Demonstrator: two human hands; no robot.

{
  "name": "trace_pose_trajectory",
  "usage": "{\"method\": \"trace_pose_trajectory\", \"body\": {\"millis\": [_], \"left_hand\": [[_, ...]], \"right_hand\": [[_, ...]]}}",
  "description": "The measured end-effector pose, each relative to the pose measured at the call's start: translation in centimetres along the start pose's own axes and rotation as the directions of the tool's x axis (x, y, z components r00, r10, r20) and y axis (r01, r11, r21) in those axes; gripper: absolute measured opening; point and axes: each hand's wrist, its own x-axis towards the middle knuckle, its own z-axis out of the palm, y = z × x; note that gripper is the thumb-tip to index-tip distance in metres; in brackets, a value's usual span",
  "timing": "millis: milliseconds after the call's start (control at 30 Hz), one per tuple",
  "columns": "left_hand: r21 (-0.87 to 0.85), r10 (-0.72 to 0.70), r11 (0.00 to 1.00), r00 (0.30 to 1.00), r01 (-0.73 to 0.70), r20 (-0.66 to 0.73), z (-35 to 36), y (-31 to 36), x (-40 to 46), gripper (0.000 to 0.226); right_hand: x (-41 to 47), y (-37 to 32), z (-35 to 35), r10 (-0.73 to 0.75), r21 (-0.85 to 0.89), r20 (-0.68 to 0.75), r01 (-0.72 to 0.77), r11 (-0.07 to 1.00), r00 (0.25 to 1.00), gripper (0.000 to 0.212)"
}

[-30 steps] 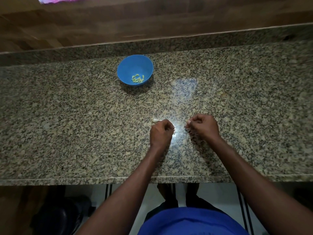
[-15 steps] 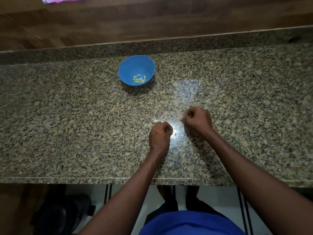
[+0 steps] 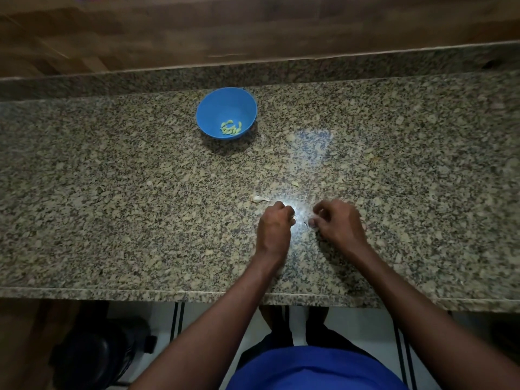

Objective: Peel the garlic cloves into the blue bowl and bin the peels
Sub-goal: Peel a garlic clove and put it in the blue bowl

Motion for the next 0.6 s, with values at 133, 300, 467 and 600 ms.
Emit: {"method": "trace_pose_trajectory", "body": {"millis": [133,300,467,600], "left_hand": [[0.121,0.023,0.992,0.999,-0.02,-0.028,0.4,-0.2,-0.2,0.023],[0.144,0.044,0.989,0.999,-0.042,-0.013,0.5,-0.4,-0.7,0.009],[-0.015,-0.076,0.997,0.997,0.076,0.024,0.1,-0.3,-2.5,0.01],[-0.606,-0.423,0.624,0.866,0.492,0.268,-1.2,-0.3,-4.7,0.002]], "right_hand": [[-1.8,-0.2,1.6,-0.051,-0.002,-0.034,0.051,0.999,0.998,0.024],[-1.6,-0.8,2.7,-0.082,-0.032,-0.108,0.079,0.996,0.991,0.011],[-3.1,0.8,1.6,0.067,0.151,-0.129,-0.048,0.987,0.989,0.011],[-5.0,3.0,1.7,0.261,0.462,-0.031,-0.218,0.859,0.965,0.018]]}}
